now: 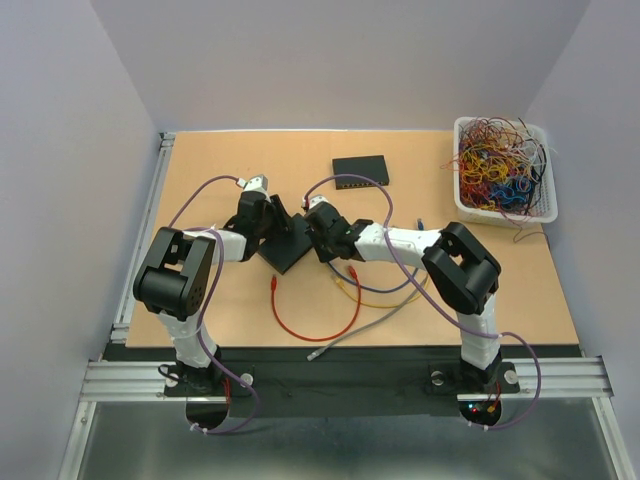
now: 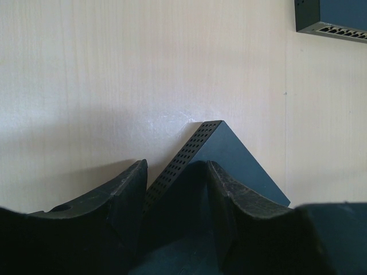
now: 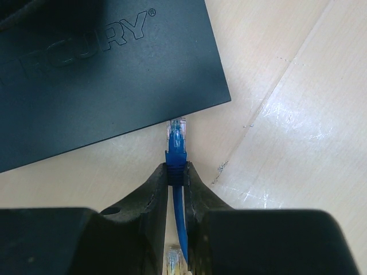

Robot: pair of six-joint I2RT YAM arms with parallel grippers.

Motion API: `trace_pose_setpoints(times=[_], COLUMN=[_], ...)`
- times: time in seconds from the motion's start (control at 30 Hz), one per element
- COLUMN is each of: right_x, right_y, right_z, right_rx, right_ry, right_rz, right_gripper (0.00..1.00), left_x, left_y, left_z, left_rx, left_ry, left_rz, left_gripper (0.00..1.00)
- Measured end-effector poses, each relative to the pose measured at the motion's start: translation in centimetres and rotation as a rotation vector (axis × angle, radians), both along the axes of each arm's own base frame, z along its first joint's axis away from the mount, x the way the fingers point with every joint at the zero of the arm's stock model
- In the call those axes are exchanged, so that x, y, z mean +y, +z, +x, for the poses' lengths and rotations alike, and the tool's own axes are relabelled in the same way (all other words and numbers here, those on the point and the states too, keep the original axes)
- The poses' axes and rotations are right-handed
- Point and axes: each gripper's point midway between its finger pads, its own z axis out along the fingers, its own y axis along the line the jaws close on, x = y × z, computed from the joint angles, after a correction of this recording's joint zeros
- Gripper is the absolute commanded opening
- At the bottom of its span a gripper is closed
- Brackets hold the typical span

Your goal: Insert the plug into the switch port

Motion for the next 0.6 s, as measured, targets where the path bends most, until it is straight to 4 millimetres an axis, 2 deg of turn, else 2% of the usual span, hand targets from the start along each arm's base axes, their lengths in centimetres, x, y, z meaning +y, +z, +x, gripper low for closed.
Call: trace_pose_setpoints(times=[0.6], right_x=[0.85], right_y=[-0.08], right_z=[-0.94], right_rx=[0.02], right_ry=[-0.01], right_rz=[0.027], right_gripper=[0.01], left_x=[0.01], left_y=[-0.01], left_z=[-0.01], left_rx=[0.001], left_ry=[0.001], left_rz=[0.0], left_gripper=[0.55])
